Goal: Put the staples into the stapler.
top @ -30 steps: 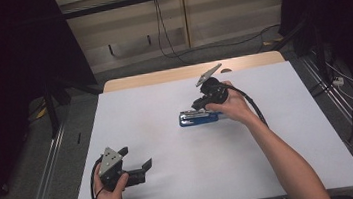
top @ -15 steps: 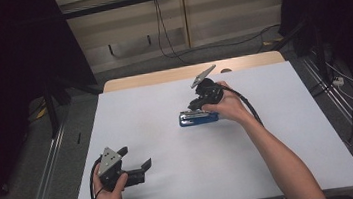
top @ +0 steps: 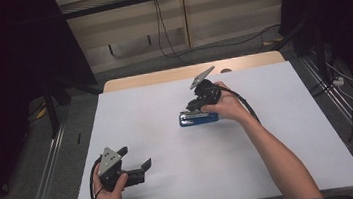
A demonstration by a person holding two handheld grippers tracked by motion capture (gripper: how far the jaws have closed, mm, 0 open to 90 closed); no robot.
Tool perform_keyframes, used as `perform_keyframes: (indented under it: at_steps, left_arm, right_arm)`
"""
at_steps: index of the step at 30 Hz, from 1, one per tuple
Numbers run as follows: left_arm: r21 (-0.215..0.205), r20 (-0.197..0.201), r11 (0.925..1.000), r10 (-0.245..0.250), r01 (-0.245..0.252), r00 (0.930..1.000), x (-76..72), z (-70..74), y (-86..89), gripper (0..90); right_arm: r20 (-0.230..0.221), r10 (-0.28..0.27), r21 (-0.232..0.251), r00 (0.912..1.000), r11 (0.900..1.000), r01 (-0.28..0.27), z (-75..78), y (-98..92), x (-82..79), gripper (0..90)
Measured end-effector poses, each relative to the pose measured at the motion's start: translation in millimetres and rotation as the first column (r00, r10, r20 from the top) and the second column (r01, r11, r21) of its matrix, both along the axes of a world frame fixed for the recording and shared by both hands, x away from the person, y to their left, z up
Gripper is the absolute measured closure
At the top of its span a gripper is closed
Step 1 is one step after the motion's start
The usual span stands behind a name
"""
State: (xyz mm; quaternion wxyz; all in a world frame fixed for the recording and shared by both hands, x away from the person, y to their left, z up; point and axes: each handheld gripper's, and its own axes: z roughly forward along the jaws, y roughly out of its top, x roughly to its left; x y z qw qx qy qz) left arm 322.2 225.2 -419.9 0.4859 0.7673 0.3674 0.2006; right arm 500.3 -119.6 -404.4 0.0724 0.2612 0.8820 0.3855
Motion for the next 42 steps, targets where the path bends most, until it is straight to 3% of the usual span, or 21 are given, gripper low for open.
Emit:
perform_keyframes:
  at_steps: [6,17,23,32,42]
  left_arm:
    - [-0.004,-0.002,1.0000,-0.007,0.007,1.0000,0.3,-0.7,-0.8,4.7]
    - [0.001,-0.007,1.0000,-0.007,0.007,0.9999,0.1,-0.9,-0.9,4.7]
    - [0.003,-0.006,1.0000,0.007,-0.007,1.0000,0.6,-0.9,1.0,3.6]
    - [0.003,-0.008,1.0000,0.002,-0.002,1.0000,0.7,-1.2,-0.3,3.6]
    - [0.004,-0.008,1.0000,-0.004,0.004,1.0000,0.8,-1.1,-0.5,3.6]
  right_arm:
    - [0.007,0.003,0.020,1.0000,1.000,-0.003,0.5,-2.5,2.9,79.3]
    - [0.008,0.008,0.015,0.9999,1.000,-0.008,-4.8,-9.3,8.7,79.3]
    - [0.010,0.039,0.009,0.9992,0.999,-0.039,-7.5,-9.5,8.9,79.3]
    - [0.031,0.123,-0.007,0.9919,0.992,-0.123,-8.6,-2.6,8.6,79.3]
    - [0.043,0.174,-0.033,0.9839,0.984,-0.173,-9.3,1.1,9.1,79.3]
